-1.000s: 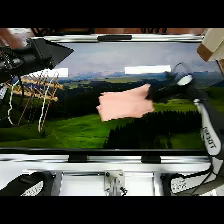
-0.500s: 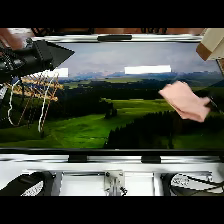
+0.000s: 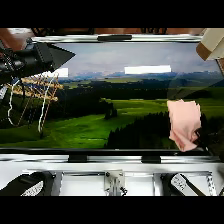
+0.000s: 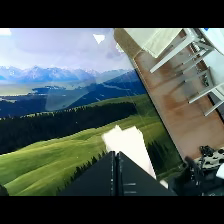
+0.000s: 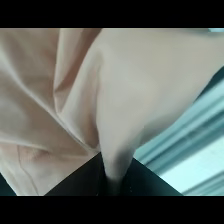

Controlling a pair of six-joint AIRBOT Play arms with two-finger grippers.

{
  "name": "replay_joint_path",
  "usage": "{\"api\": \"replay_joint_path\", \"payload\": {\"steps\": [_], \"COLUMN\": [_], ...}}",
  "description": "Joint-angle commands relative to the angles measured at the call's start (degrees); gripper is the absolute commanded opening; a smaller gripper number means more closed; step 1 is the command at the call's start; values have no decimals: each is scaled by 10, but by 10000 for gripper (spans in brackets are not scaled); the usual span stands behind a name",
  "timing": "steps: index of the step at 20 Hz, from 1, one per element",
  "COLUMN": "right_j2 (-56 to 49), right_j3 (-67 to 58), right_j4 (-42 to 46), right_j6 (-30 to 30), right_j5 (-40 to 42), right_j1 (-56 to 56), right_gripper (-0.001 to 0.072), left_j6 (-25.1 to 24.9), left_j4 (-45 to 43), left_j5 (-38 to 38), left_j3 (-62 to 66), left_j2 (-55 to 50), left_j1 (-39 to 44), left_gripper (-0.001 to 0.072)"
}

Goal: Fold the shirts.

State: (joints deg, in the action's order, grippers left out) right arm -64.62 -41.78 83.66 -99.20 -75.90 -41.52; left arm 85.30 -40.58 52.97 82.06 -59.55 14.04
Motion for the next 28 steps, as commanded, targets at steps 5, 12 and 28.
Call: {"api": "replay_joint_path", "payload": {"steps": [5, 12, 28], "right_j2": [50, 50, -139], "right_j3": [71, -226, -386], "right_j4": [56, 201, 23], "right_j6": [-13, 94, -23], "right_j5": [-18, -162, -130], "right_j1": [-2, 7, 581], "right_gripper": [518, 454, 639], "left_j6": [-3, -48, 125], "left_j4": [0, -116, -541], "left_j5": [14, 43, 286], "left_j3": [0, 0, -78], "left_j2": [0, -2, -112], "left_j1": [0, 5, 54], "left_gripper": [36, 32, 704]}}
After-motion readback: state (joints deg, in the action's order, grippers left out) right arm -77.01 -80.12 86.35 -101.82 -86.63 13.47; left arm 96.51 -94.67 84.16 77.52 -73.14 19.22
